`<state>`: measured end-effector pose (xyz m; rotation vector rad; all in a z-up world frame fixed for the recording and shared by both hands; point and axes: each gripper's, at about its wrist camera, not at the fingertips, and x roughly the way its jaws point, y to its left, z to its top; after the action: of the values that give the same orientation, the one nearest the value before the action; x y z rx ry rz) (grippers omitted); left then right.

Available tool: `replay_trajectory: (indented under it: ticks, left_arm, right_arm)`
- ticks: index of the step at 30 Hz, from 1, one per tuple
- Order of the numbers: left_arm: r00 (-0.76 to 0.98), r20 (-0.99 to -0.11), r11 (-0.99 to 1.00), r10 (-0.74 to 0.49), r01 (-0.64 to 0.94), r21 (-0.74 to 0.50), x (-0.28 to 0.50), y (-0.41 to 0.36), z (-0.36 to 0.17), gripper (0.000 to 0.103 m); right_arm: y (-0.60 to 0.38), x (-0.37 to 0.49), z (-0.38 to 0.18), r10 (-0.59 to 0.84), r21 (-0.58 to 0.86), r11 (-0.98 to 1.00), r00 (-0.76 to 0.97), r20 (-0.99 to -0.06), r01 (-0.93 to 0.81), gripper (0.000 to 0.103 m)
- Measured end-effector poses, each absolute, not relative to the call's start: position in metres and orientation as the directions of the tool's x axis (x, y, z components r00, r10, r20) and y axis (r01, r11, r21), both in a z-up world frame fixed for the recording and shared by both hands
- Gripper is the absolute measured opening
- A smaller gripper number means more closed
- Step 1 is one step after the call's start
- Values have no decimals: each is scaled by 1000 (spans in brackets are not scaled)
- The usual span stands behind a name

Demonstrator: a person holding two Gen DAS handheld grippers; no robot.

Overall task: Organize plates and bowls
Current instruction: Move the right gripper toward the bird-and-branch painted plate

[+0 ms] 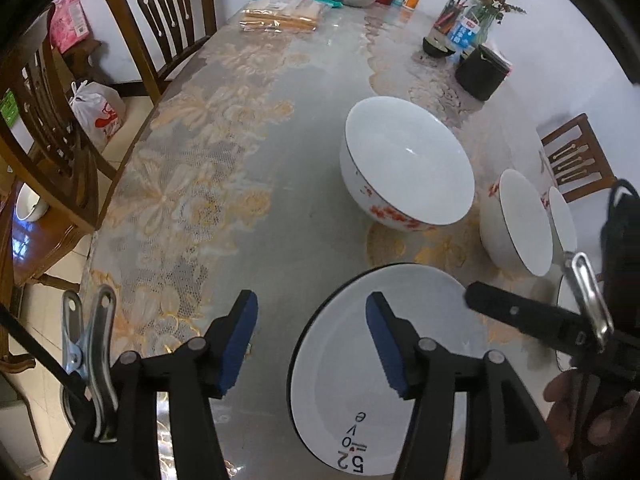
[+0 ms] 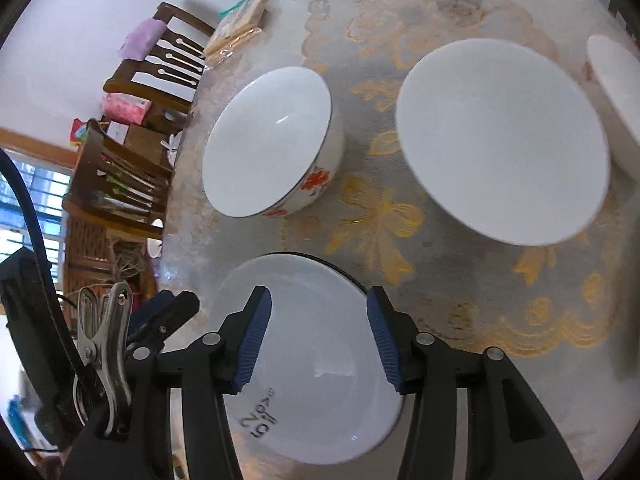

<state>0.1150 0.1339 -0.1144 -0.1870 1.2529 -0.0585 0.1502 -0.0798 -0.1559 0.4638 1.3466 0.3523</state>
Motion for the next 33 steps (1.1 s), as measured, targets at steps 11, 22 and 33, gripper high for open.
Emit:
replay_trajectory:
  ticks: [11,22,33]
  left_arm:
    - [282,-946,979,-160,-74,-187,114,147,-122,59]
    - [336,-917,976,-213,112,-185,106,71,-84,60]
    - [336,-920,970,-199,203,-136,92,1,-75,59]
  right_arm:
    - [-56,154,-145,489,482,872,182,-853,-87,51]
    - [-108,126,-119,444,449,892,266,-856,-43,51]
    - [-159,97,-102,343,359,933,332,-878,-16,51]
